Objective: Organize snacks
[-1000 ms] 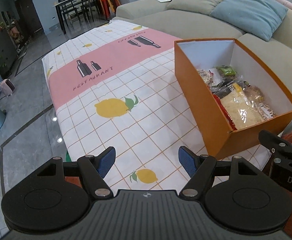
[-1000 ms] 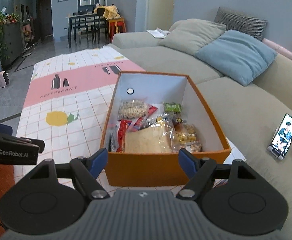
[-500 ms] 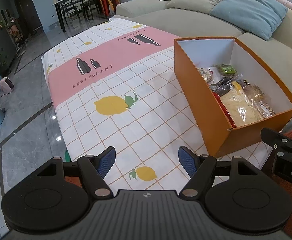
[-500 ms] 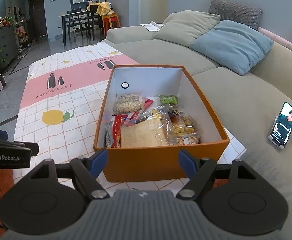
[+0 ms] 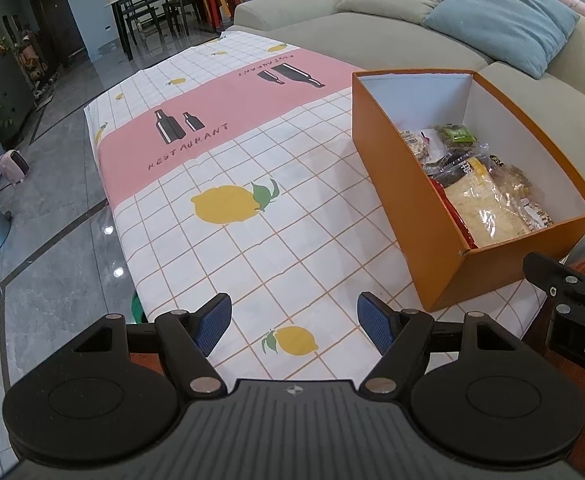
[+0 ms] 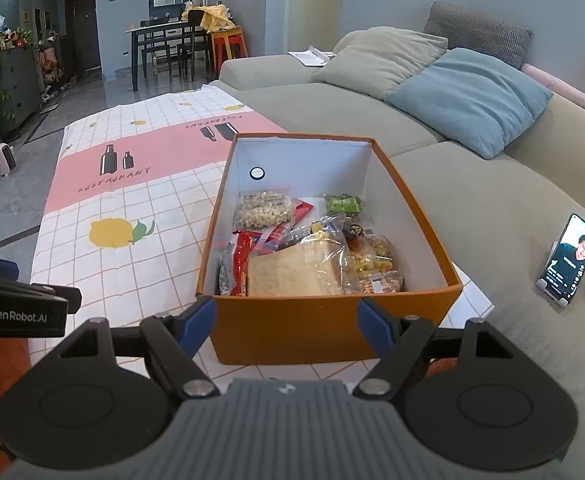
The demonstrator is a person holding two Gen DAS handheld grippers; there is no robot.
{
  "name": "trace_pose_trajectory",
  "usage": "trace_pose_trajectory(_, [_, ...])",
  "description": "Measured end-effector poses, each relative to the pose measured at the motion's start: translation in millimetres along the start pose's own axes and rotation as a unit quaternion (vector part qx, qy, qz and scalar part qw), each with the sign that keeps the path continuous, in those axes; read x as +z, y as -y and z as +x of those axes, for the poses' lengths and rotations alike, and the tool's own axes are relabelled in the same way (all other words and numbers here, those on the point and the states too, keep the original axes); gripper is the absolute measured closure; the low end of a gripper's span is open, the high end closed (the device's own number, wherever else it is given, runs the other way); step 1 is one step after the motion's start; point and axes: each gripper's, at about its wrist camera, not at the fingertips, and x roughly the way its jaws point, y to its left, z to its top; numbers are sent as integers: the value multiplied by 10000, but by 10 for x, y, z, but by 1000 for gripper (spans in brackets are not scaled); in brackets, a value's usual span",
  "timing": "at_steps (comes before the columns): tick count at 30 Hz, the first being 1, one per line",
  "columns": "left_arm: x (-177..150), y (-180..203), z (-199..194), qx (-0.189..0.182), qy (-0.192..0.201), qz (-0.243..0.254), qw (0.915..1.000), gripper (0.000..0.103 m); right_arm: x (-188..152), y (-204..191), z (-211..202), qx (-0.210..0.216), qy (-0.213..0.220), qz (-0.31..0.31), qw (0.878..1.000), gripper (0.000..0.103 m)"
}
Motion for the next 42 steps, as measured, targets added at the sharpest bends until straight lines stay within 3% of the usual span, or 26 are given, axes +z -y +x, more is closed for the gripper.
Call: trace_pose_trajectory(42, [-38,-26,16,9,-16,-56,10000,18,-22,-70,23,45,-43,-181,9998,27])
